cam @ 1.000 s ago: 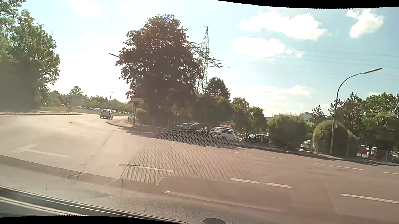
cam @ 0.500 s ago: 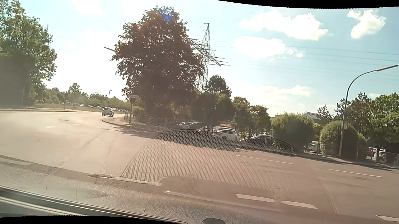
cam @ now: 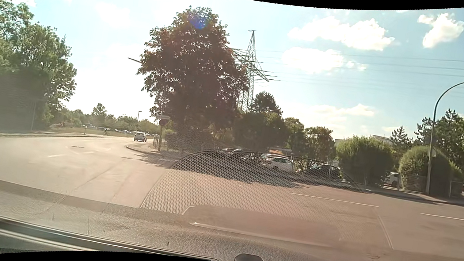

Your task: Follow the waypoints while adhering to traffic rules and regulations

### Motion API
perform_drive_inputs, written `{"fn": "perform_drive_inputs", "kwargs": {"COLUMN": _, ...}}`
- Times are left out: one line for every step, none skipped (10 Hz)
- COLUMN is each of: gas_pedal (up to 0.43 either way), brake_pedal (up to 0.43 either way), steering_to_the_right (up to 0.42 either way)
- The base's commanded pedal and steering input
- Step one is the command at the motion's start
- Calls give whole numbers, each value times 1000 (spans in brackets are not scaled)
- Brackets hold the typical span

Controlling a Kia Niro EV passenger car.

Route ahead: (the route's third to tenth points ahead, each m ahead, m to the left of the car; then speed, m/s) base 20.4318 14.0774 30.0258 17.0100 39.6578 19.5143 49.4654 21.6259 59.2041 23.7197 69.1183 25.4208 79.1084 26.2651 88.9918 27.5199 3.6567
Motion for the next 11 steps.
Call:
{"fn": "perform_drive_inputs", "kwargs": {"gas_pedal": 319, "brake_pedal": 6, "steering_to_the_right": -219}}
{"fn": "perform_drive_inputs", "kwargs": {"gas_pedal": 319, "brake_pedal": 6, "steering_to_the_right": -229}}
{"fn": "perform_drive_inputs", "kwargs": {"gas_pedal": 319, "brake_pedal": 6, "steering_to_the_right": -237}}
{"fn": "perform_drive_inputs", "kwargs": {"gas_pedal": 319, "brake_pedal": 6, "steering_to_the_right": -247}}
{"fn": "perform_drive_inputs", "kwargs": {"gas_pedal": 319, "brake_pedal": 6, "steering_to_the_right": -255}}
{"fn": "perform_drive_inputs", "kwargs": {"gas_pedal": 319, "brake_pedal": 6, "steering_to_the_right": -258}}
{"fn": "perform_drive_inputs", "kwargs": {"gas_pedal": 311, "brake_pedal": 6, "steering_to_the_right": -259}}
{"fn": "perform_drive_inputs", "kwargs": {"gas_pedal": 299, "brake_pedal": 6, "steering_to_the_right": -259}}
{"fn": "perform_drive_inputs", "kwargs": {"gas_pedal": 299, "brake_pedal": 6, "steering_to_the_right": -257}}
{"fn": "perform_drive_inputs", "kwargs": {"gas_pedal": 299, "brake_pedal": 6, "steering_to_the_right": -255}}
{"fn": "perform_drive_inputs", "kwargs": {"gas_pedal": 299, "brake_pedal": 6, "steering_to_the_right": -249}}
